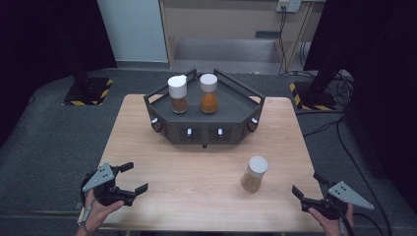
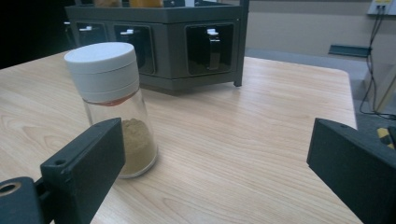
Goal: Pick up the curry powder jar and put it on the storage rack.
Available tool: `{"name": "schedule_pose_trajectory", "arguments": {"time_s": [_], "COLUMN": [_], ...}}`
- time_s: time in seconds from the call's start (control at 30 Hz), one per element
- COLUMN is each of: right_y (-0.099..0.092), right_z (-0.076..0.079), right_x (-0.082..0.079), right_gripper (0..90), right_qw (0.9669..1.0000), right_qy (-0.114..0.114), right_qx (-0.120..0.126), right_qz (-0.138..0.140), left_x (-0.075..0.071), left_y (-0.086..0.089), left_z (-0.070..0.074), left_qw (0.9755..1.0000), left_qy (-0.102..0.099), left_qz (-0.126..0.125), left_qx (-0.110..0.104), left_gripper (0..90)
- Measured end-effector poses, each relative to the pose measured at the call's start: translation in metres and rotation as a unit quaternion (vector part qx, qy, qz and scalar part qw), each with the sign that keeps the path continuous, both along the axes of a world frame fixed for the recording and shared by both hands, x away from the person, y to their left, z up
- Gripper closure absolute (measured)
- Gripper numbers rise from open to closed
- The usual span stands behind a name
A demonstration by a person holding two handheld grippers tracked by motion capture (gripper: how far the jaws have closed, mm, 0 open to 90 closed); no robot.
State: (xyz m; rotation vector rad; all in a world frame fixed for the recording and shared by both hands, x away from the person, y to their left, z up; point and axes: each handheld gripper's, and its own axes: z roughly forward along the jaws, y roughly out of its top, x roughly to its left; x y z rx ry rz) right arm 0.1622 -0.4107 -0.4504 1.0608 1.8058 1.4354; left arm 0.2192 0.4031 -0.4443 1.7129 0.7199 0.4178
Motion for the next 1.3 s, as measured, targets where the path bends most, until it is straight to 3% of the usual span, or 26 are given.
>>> {"name": "schedule_pose_trajectory", "arguments": {"time_s": [0.3, 0.57, 1.3], "right_y": [-0.004, -0.003, -0.003], "right_z": [-0.003, -0.004, -0.008], "right_x": [0.011, 0.016, 0.01], "right_gripper": [4.7, 4.7, 4.7], "right_qw": [0.9993, 0.9985, 0.9982], "right_qy": [0.002, 0.008, 0.003], "right_qx": [-0.004, -0.006, 0.008], "right_qz": [0.038, 0.055, 0.059], "left_x": [0.001, 0.003, 0.003], "left_y": [-0.001, -0.003, -0.005], "left_z": [0.0, 0.001, 0.002], "left_qw": [1.0, 0.9999, 0.9998], "left_qy": [0.0, -0.001, -0.003], "left_qz": [-0.002, -0.006, -0.012], "left_qx": [0.003, 0.009, 0.014], "left_gripper": [0.2, 0.2, 0.3]}}
